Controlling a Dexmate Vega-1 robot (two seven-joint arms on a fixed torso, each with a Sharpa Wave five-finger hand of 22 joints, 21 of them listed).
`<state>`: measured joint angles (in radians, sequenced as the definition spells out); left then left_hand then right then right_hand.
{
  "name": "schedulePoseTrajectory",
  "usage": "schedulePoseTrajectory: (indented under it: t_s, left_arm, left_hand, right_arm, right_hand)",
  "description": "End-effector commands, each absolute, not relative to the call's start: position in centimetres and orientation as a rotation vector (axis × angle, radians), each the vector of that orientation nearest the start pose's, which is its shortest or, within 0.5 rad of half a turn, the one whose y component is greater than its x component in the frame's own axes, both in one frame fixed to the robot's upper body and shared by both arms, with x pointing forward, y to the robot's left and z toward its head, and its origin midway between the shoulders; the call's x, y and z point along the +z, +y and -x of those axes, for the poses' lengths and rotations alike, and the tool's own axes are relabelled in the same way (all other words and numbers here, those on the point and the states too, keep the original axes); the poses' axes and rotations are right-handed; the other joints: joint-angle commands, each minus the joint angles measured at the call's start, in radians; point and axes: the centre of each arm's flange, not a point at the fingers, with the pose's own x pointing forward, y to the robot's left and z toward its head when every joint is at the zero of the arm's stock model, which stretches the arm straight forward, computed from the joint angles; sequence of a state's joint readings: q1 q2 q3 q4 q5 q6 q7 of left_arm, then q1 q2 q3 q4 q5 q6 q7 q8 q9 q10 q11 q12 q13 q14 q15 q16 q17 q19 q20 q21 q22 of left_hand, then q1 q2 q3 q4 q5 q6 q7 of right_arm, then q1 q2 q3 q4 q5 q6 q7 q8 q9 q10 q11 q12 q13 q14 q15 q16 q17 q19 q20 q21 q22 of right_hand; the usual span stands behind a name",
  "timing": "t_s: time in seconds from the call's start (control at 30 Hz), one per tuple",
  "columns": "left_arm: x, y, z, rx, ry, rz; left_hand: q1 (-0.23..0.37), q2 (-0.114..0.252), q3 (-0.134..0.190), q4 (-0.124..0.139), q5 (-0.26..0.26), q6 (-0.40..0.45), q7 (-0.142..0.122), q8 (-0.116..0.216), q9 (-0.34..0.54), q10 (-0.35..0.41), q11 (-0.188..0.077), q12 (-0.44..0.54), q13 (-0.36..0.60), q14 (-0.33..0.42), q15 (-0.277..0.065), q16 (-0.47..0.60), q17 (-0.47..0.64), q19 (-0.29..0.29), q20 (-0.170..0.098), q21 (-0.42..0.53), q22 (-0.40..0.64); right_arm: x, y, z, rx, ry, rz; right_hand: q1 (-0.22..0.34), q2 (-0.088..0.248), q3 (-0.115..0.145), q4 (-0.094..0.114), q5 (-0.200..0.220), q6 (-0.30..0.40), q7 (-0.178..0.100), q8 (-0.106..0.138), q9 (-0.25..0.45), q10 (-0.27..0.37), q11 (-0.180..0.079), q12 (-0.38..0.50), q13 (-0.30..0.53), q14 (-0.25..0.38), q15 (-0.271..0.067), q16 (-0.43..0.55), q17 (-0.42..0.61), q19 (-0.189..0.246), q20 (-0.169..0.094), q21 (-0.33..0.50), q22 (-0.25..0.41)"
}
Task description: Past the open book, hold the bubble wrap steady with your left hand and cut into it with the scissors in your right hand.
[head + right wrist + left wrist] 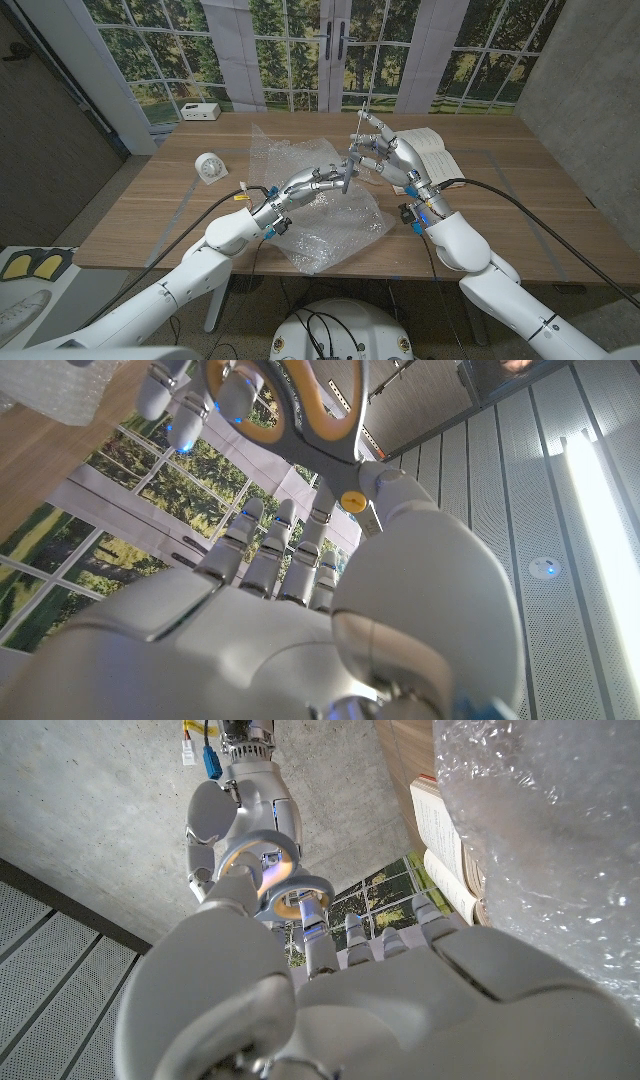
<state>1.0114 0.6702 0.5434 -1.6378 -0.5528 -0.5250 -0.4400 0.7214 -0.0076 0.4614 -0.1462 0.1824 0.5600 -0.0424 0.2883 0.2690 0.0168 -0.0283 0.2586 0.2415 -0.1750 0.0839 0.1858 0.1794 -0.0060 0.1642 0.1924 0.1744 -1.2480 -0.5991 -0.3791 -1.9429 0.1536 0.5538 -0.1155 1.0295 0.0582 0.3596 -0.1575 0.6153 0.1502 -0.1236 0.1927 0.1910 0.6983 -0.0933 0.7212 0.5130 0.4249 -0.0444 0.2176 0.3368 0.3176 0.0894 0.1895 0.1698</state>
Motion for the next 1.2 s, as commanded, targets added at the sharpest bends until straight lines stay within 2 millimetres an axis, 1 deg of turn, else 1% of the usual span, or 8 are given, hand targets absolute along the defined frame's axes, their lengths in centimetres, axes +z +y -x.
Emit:
schedulePoseTrajectory:
  t_s: [0.03,0.33,0.63,0.77,1.1,1.13,1.17,1.2]
  left_arm:
    - [-7.28,15.68,-52.44,-0.895,-0.790,-0.280]
    - [-7.41,15.54,-52.45,-0.890,-0.791,-0.274]
    - [-7.48,15.40,-52.55,-0.903,-0.783,-0.280]
    - [-7.46,15.29,-52.54,-0.904,-0.786,-0.290]
    - [-7.48,15.25,-52.44,-0.893,-0.790,-0.285]
    - [-7.48,15.25,-52.44,-0.893,-0.790,-0.285]
    - [-7.47,15.25,-52.44,-0.892,-0.791,-0.284]
    - [-7.47,15.25,-52.44,-0.891,-0.791,-0.286]
  left_hand:
    - [0.001,-0.013,-0.008,0.002,-0.005,0.015,-0.002,-0.002,-0.003,0.008,-0.005,0.004,0.002,-0.017,-0.002,0.004,0.002,-0.009,0.003,-0.003,0.003]
    - [0.000,-0.012,-0.016,0.004,-0.004,0.040,0.002,-0.001,-0.011,0.028,-0.014,0.012,0.003,-0.001,-0.009,0.010,0.002,0.000,0.002,0.002,0.003]
    - [0.002,-0.006,-0.026,0.004,-0.003,0.073,0.000,-0.004,-0.025,0.102,-0.032,0.038,0.003,0.041,-0.021,0.022,0.001,0.012,0.000,0.006,0.003]
    - [0.005,-0.003,-0.029,0.004,-0.003,0.077,0.002,-0.008,-0.028,0.122,-0.031,0.045,0.004,0.056,-0.028,0.026,0.001,0.018,0.005,0.008,0.003]
    - [0.006,-0.002,-0.033,0.003,-0.003,0.085,0.004,-0.011,-0.032,0.136,-0.029,0.049,0.005,0.067,-0.030,0.027,0.001,0.022,0.008,0.008,0.003]
    - [0.007,-0.002,-0.035,0.003,-0.003,0.087,0.003,-0.012,-0.034,0.147,-0.027,0.053,0.005,0.073,-0.033,0.028,0.001,0.027,0.008,0.009,0.003]
    - [0.008,-0.002,-0.038,0.002,-0.003,0.094,0.004,-0.013,-0.036,0.175,-0.039,0.063,0.006,0.087,-0.040,0.032,0.000,0.031,0.009,0.010,0.003]
    - [0.009,-0.002,-0.040,0.002,-0.003,0.096,0.004,-0.015,-0.038,0.188,-0.039,0.067,0.006,0.096,-0.043,0.034,0.000,0.032,0.008,0.010,0.003]
  right_arm:
    - [-3.88,-15.98,-45.31,0.445,-1.064,0.258]
    - [-4.01,-15.58,-45.37,0.463,-1.061,0.259]
    - [-4.01,-15.54,-45.27,0.471,-1.065,0.257]
    - [-4.01,-15.41,-45.26,0.479,-1.065,0.262]
    - [-4.01,-15.16,-45.32,0.487,-1.065,0.261]
    - [-4.01,-15.16,-45.32,0.487,-1.065,0.261]
    - [-4.02,-15.13,-45.32,0.488,-1.065,0.261]
    - [-4.03,-15.10,-45.33,0.488,-1.064,0.260]
  right_hand:
    - [0.023,0.024,-0.004,0.001,-0.003,0.010,-0.004,0.004,0.002,0.127,-0.121,0.030,0.055,-0.008,-0.173,0.005,0.003,-0.001,0.001,-0.003,0.003]
    - [0.027,0.026,-0.009,-0.001,-0.007,0.017,-0.006,0.005,0.002,0.127,-0.122,0.029,0.053,-0.010,-0.174,0.008,0.007,-0.002,0.001,-0.002,0.003]
    - [0.030,0.027,-0.011,-0.001,-0.009,0.020,-0.005,0.005,0.002,0.129,-0.121,0.030,0.052,-0.011,-0.173,0.009,0.009,-0.002,0.001,-0.001,0.003]
    - [0.031,0.027,-0.012,-0.001,-0.010,0.021,-0.005,0.005,0.002,0.129,-0.122,0.029,0.051,-0.011,-0.173,0.010,0.009,-0.002,0.000,-0.001,0.003]
    - [0.036,0.028,-0.015,-0.003,-0.013,0.025,-0.009,0.005,0.002,0.128,-0.122,0.028,0.049,-0.013,-0.175,0.011,0.011,-0.003,-0.001,0.000,0.003]
    - [0.036,0.029,-0.015,-0.003,-0.013,0.025,-0.009,0.005,0.002,0.129,-0.122,0.028,0.049,-0.013,-0.175,0.011,0.012,-0.003,-0.001,0.000,0.003]
    - [0.036,0.029,-0.016,-0.003,-0.013,0.026,-0.009,0.005,0.002,0.130,-0.122,0.029,0.050,-0.013,-0.174,0.011,0.012,-0.003,-0.001,0.000,0.003]
    - [0.036,0.029,-0.016,-0.003,-0.014,0.026,-0.009,0.005,0.002,0.130,-0.122,0.029,0.050,-0.013,-0.174,0.011,0.012,-0.003,-0.001,0.000,0.003]
